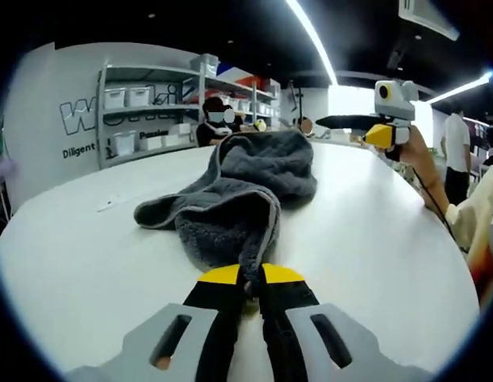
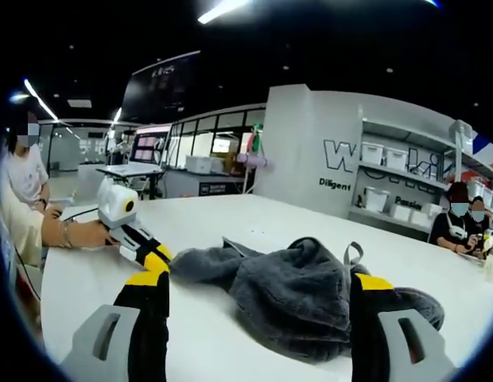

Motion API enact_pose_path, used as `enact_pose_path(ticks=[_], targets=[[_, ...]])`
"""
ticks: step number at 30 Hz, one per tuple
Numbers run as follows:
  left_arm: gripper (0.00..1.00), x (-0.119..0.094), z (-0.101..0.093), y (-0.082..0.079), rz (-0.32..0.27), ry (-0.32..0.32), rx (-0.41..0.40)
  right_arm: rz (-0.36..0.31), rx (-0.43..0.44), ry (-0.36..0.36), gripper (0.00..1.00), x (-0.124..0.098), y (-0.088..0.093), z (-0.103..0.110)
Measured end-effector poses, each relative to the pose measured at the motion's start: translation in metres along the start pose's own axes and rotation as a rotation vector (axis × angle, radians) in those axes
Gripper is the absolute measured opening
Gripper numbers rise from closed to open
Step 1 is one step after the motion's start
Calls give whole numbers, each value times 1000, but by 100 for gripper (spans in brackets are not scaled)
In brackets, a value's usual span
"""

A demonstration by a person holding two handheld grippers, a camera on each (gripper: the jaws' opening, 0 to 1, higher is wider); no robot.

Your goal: Fold the towel on the table until its edges align and the towel forms a compact rectangular stack.

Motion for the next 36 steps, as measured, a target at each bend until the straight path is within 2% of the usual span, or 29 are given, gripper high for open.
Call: enact_pose_path(ticks=[6, 10, 14, 18, 36], targets=[[7, -15, 2, -21, -113, -9, -16, 13, 3, 3, 96, 1, 3, -2], [6, -29, 6, -34, -176, -43, 2, 13, 2, 4, 96, 1, 3, -3], [6, -47, 15, -48, -253, -78, -26, 22, 7, 7, 96, 2, 5, -4], [5, -62, 25, -56, -295, -107, -37, 27, 7, 6, 96, 2, 6, -5], [5, -106, 60, -76, -406, -207, -65, 47, 3, 4, 96, 4, 11, -3]])
Point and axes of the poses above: the point that each gripper's makers call its tool centre point, and the gripper's own axes: x roughly forward along the fingers, z roughly to its left, y roughly out of its underside, the point moved 6 cm from there along -x, roughly backward along the fingers, and after that the axes turned 3 degrees about -x, right-handed, at the moved point
